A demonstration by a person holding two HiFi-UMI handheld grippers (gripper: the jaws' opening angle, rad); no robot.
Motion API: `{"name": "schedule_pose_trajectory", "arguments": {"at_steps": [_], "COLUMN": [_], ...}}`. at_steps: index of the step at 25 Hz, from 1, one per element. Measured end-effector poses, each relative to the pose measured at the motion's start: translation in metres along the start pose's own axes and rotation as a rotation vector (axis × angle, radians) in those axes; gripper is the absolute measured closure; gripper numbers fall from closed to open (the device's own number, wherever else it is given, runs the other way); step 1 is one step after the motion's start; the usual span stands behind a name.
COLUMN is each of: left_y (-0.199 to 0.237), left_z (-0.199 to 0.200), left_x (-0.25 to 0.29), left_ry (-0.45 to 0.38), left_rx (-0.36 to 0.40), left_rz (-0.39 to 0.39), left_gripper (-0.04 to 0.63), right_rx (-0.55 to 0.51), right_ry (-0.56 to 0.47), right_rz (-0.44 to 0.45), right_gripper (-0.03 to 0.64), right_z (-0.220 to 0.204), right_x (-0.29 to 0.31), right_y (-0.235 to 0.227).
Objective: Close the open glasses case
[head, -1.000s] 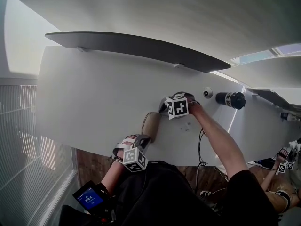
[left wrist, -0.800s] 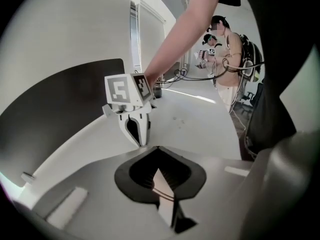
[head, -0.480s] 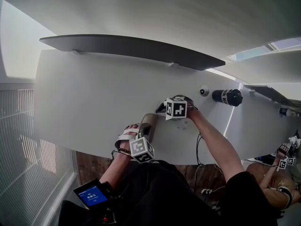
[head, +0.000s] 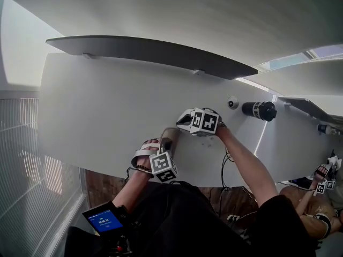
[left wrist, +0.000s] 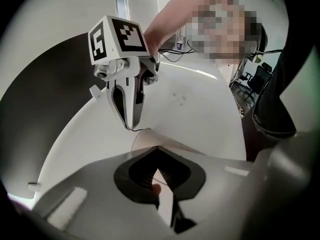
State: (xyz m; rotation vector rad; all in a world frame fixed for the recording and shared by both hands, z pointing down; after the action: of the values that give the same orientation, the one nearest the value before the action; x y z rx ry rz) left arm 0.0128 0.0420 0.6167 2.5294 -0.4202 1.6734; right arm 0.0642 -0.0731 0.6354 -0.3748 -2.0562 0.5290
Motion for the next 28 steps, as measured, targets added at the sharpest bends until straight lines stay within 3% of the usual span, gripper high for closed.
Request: {"name": "schedule_pose_trajectory", "arguments": {"at_steps": [9, 18, 24, 26, 28], "left_y": [0.0, 0.003, 0.002, 0.003, 0.005], "left_z": [0.0, 0.003, -0.007, -0.008, -0.007], "left_x": [0.001, 0.004, 0.009, 0.009, 0.006], "left_ry": [-0.002, 0.022, 0.041, 0.033, 0.041], "left_rx": [0.008, 0.026, 0.023, 0.021, 0.062], "left_rz": [-0.049, -0.06, -0.089, -0.075, -0.016], "left_gripper": [0.606, 0.607, 0.607, 0.606, 0.588], "right_rx": [0.102, 0.077, 0.006, -0.004, 0.03], "right_ry": [-0.104, -0.098, -0.042, -0.021, -0.068], "right_rz": [-0.001, 0.013, 0.026, 0.026, 0.012], "right_gripper": [0.609, 0.609, 0.609, 0.609, 0.609], "right_z": [0.004, 0.016, 0.039, 0.044, 0.048], "right_x": [-0.001, 0.002, 0.012, 0.017, 0.016], "right_y": [0.001, 0.002, 0.007, 0.006, 0.001]}}
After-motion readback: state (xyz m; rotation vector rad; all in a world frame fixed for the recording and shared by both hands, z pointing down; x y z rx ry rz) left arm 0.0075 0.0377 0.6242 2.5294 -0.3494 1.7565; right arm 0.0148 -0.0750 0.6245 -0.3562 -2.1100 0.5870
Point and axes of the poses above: the fingertips, and each gripper's own axes: x forward along the fingers, y to its left, z out of its top, the point moved 7 cm from there along -x, backward along the fingers, and after that the axes turned 9 degrees about x, right-handed, at the moved point
